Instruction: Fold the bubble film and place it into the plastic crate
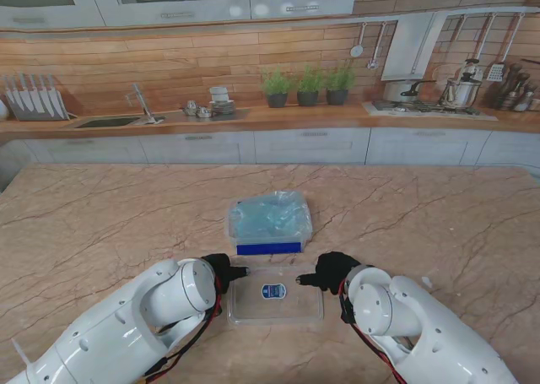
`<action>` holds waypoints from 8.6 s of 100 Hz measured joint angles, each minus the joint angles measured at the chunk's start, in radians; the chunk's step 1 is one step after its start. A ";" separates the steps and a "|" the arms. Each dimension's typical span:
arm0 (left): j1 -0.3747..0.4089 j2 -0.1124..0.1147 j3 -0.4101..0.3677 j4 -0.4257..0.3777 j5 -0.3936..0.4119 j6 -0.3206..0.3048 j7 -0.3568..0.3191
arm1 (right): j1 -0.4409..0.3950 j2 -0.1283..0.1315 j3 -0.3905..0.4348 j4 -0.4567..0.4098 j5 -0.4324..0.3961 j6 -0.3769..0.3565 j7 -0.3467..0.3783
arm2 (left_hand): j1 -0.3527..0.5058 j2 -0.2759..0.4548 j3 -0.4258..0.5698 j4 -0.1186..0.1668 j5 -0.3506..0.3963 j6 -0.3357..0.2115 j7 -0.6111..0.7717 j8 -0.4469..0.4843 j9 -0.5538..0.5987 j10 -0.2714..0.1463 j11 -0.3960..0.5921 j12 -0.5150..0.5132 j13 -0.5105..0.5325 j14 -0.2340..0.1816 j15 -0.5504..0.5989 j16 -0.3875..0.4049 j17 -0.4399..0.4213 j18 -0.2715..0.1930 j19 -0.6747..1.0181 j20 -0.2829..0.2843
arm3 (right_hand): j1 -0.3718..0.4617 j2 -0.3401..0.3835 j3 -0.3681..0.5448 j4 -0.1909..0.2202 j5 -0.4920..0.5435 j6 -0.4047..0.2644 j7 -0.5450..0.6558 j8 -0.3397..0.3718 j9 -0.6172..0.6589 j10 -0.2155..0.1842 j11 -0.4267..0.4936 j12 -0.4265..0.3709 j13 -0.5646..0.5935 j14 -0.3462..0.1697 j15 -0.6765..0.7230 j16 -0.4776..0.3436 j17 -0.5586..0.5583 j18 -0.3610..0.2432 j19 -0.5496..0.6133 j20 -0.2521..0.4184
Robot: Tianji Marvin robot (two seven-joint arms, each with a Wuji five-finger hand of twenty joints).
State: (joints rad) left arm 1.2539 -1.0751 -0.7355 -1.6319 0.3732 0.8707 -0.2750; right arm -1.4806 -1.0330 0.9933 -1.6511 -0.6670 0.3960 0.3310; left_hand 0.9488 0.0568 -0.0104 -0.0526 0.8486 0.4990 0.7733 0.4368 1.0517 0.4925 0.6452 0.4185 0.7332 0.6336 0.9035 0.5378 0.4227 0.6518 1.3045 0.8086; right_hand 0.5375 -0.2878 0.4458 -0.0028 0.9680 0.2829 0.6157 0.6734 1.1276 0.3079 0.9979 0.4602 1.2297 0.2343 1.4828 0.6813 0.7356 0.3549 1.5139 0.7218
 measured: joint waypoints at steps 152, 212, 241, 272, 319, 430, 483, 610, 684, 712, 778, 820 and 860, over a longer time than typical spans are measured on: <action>-0.006 -0.033 0.014 0.010 -0.048 0.077 0.081 | 0.144 -0.016 -0.149 0.030 0.248 0.426 -0.042 | 0.014 0.000 0.001 0.000 -0.131 0.069 0.060 0.067 -0.054 0.037 0.040 0.020 -0.030 0.003 0.013 0.018 -0.031 -0.010 -0.028 -0.026 | 0.008 0.115 -0.108 0.002 0.001 0.078 0.023 0.092 -0.057 0.074 -0.087 -0.061 -0.013 0.030 -0.127 -0.051 -0.058 0.029 -0.023 -0.060; 0.116 -0.062 -0.118 -0.016 -0.086 -0.008 0.165 | 0.063 -0.056 -0.054 0.018 0.335 0.387 -0.136 | 0.026 0.000 0.002 0.000 -0.067 0.104 0.040 0.036 0.039 0.044 0.009 -0.012 0.048 0.003 0.033 0.026 0.024 0.019 -0.015 -0.026 | 0.018 0.115 -0.111 0.002 0.001 0.108 0.000 0.087 -0.059 0.094 -0.077 -0.041 0.000 0.037 -0.063 -0.051 -0.046 0.029 0.001 -0.060; 0.173 -0.065 -0.164 -0.048 -0.111 -0.054 0.201 | 0.018 -0.056 -0.007 -0.005 0.348 0.341 -0.144 | 0.026 0.000 0.003 0.000 -0.055 0.105 0.040 0.035 0.055 0.045 -0.040 -0.050 0.053 0.003 0.007 -0.001 0.028 0.023 -0.014 -0.026 | 0.018 0.115 -0.119 0.002 -0.002 0.142 -0.061 0.067 -0.077 0.124 -0.077 -0.041 0.001 0.045 -0.053 -0.051 -0.046 0.029 0.002 -0.060; 0.221 -0.051 -0.199 -0.100 -0.119 -0.091 0.183 | -0.024 -0.052 0.027 -0.039 0.353 0.298 -0.156 | 0.024 -0.001 0.003 0.000 -0.055 0.116 0.039 0.035 0.055 0.054 -0.063 -0.070 0.050 0.003 -0.027 -0.029 0.027 0.023 -0.014 -0.026 | 0.018 0.115 -0.119 0.002 -0.008 0.212 -0.159 0.027 -0.091 0.198 -0.078 -0.040 0.019 0.047 -0.050 -0.051 -0.046 0.029 0.011 -0.060; 0.271 -0.040 -0.249 -0.167 -0.077 -0.133 0.181 | -0.080 -0.041 0.085 -0.132 0.320 0.243 -0.142 | 0.024 -0.001 0.003 0.000 -0.055 0.119 0.031 0.025 0.055 0.059 -0.074 -0.070 0.047 0.004 -0.035 -0.031 0.025 0.023 -0.014 -0.026 | 0.018 0.115 -0.119 0.002 -0.009 0.226 -0.168 0.019 -0.094 0.212 -0.078 -0.040 0.019 0.046 -0.039 -0.051 -0.046 0.029 0.015 -0.060; 0.070 -0.042 -0.301 -0.111 -0.113 -0.193 0.168 | 0.339 -0.027 -0.044 0.024 0.450 0.282 0.008 | 0.024 -0.001 0.003 0.000 -0.054 0.158 -0.004 0.023 0.055 0.102 -0.089 -0.071 0.037 0.043 -0.052 -0.031 0.024 0.063 -0.015 -0.026 | 0.018 0.115 -0.119 0.002 -0.009 0.293 -0.168 0.018 -0.098 0.290 -0.091 -0.039 0.030 0.045 -0.035 -0.051 -0.038 0.029 0.019 -0.060; -0.202 -0.081 -0.201 0.169 -0.234 -0.199 0.129 | 0.553 -0.086 -0.138 0.276 0.540 0.281 0.002 | 0.023 -0.001 0.003 0.000 -0.054 0.153 -0.004 0.023 0.055 0.097 -0.090 -0.071 0.037 0.043 -0.052 -0.031 0.024 0.063 -0.015 -0.026 | 0.018 0.115 -0.119 0.002 -0.009 0.286 -0.168 0.017 -0.098 0.284 -0.091 -0.039 0.030 0.040 -0.034 -0.051 -0.038 0.026 0.019 -0.060; -0.379 -0.149 -0.086 0.428 -0.262 -0.187 0.120 | 0.734 -0.196 -0.280 0.648 0.650 0.242 -0.006 | 0.023 -0.002 0.003 0.000 -0.053 0.109 0.001 0.025 0.054 0.053 -0.092 -0.071 0.036 0.018 -0.052 -0.033 0.023 0.042 -0.016 -0.027 | 0.018 0.115 -0.119 0.002 -0.013 0.208 -0.168 0.003 -0.098 0.214 -0.065 -0.039 0.028 0.012 -0.026 -0.052 -0.037 0.001 0.025 -0.061; -0.384 -0.164 -0.045 0.495 -0.286 -0.150 0.108 | 0.715 -0.199 -0.278 0.634 0.626 0.277 -0.022 | 0.001 -0.002 0.002 0.000 -0.095 0.046 -0.020 0.035 -0.059 0.013 -0.142 -0.072 -0.046 0.010 -0.092 -0.039 -0.048 0.008 -0.052 -0.029 | 0.018 0.115 -0.119 0.002 -0.024 0.147 -0.168 0.005 -0.098 0.188 -0.056 -0.039 0.026 0.006 -0.026 -0.052 -0.041 0.000 0.027 -0.061; -0.384 -0.168 -0.040 0.503 -0.287 -0.140 0.110 | 0.711 -0.199 -0.281 0.631 0.612 0.297 -0.027 | -0.001 -0.002 0.002 0.000 -0.123 0.011 -0.060 0.025 -0.101 -0.004 -0.153 -0.073 -0.059 0.010 -0.100 -0.039 -0.059 0.004 -0.054 -0.031 | 0.018 0.115 -0.119 0.002 -0.024 0.104 -0.160 0.020 -0.098 0.186 -0.056 -0.039 0.025 0.006 -0.026 -0.052 -0.042 0.000 0.027 -0.061; -0.380 -0.168 -0.040 0.498 -0.282 -0.138 0.111 | 0.685 -0.190 -0.284 0.615 0.582 0.331 -0.029 | -0.001 -0.002 0.002 0.000 -0.136 -0.022 -0.075 0.002 -0.154 -0.006 -0.172 -0.073 -0.071 0.010 -0.104 -0.039 -0.071 0.002 -0.054 -0.034 | 0.018 0.115 -0.119 0.002 -0.040 0.026 -0.158 0.022 -0.098 0.177 -0.056 -0.039 0.022 0.005 -0.026 -0.052 -0.053 -0.001 0.031 -0.061; -0.341 -0.155 -0.072 0.441 -0.247 -0.111 0.102 | 0.643 -0.172 -0.246 0.563 0.539 0.345 -0.037 | -0.002 -0.002 0.002 0.000 -0.149 -0.116 -0.113 -0.027 -0.177 -0.006 -0.173 -0.073 -0.084 0.010 -0.109 -0.039 -0.087 -0.001 -0.064 -0.041 | 0.018 0.115 -0.119 0.002 -0.053 -0.049 -0.170 0.009 -0.121 0.175 -0.056 -0.039 -0.005 0.004 -0.034 -0.052 -0.086 -0.008 0.031 -0.061; -0.238 -0.111 -0.152 0.313 -0.159 -0.100 0.083 | 0.661 -0.178 -0.243 0.622 0.482 0.227 -0.087 | -0.015 -0.002 0.002 0.000 -0.149 -0.133 -0.056 0.020 -0.168 -0.007 -0.164 -0.068 -0.084 -0.001 -0.109 -0.039 -0.087 -0.015 -0.064 -0.041 | 0.018 0.115 -0.119 0.002 -0.077 -0.080 -0.195 0.008 -0.162 0.173 -0.074 -0.039 -0.055 0.011 -0.073 -0.052 -0.140 -0.008 0.014 -0.061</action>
State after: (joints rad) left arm 1.0162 -1.1858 -0.8872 -1.3185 0.2137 0.7703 -0.1921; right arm -0.8192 -1.2106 0.7501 -1.0287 -0.1850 0.6230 0.2435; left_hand 0.9337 0.0553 -0.0081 -0.0525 0.6994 0.3656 0.7178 0.4563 0.8832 0.4853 0.4815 0.3508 0.6489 0.6330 0.7949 0.4986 0.3362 0.6365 1.2401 0.7673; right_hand 0.5551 -0.1731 0.3265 -0.0004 0.8913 0.2028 0.4209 0.6812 0.9652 0.4810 0.9244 0.4212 1.1750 0.2454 1.4094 0.6297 0.5953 0.3466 1.5275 0.6609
